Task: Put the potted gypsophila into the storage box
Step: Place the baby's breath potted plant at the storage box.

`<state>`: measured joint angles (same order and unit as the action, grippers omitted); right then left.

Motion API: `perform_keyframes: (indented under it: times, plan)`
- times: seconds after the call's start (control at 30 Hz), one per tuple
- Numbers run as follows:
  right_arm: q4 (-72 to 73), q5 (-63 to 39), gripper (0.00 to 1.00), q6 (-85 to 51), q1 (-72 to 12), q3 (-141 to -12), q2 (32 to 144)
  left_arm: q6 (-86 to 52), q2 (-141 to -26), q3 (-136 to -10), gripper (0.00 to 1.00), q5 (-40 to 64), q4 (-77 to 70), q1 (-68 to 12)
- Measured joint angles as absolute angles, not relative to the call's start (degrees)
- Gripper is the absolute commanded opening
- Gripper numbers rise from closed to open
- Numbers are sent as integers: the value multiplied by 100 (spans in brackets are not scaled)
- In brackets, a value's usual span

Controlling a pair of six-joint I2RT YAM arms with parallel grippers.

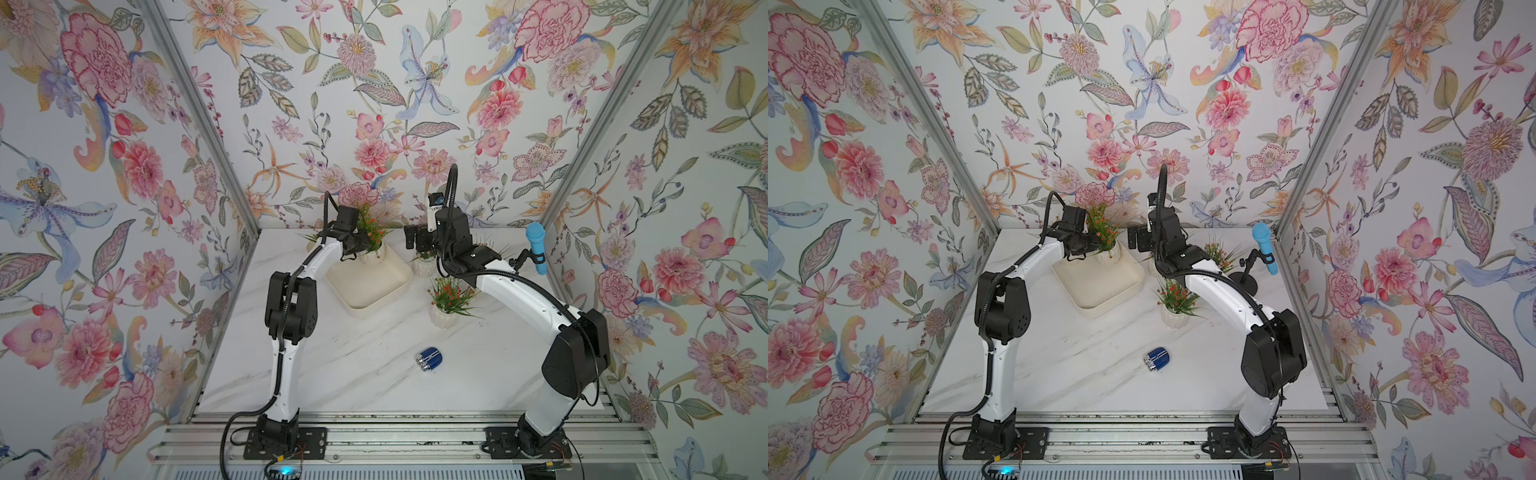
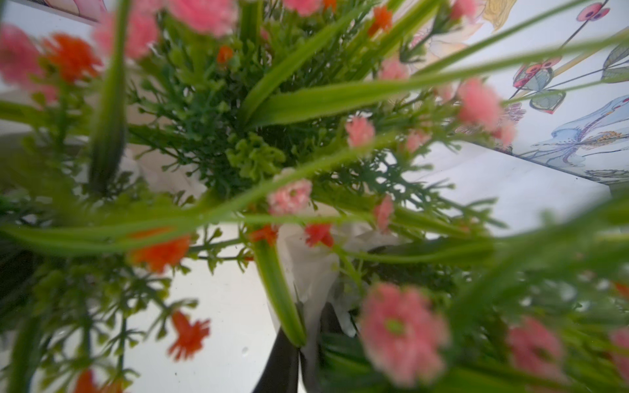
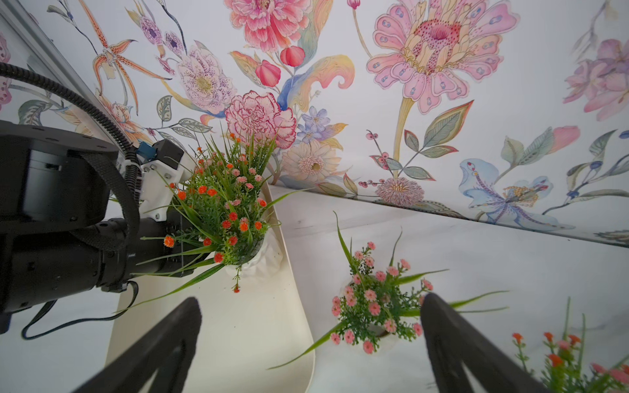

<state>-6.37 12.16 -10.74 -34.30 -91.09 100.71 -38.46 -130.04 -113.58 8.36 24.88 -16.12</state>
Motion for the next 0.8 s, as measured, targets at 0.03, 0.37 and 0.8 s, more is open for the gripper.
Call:
perform_keyframes:
  times: [0.03, 0.37, 0.8]
  plan:
    - [-637, 1186, 100, -1076, -3430, -9109, 10097, -3828, -13004, -11356, 0, 834, 2502, -1612]
    - [-790, 871, 100, -1122, -3430, -9109, 10239, -3789, -13004, -11290, 0, 821, 2536, -1612]
    - [-829, 1007, 100, -1258, -3430, -8573, 10007, -3767, -13089, -11290, 15, 775, 2635, -1612]
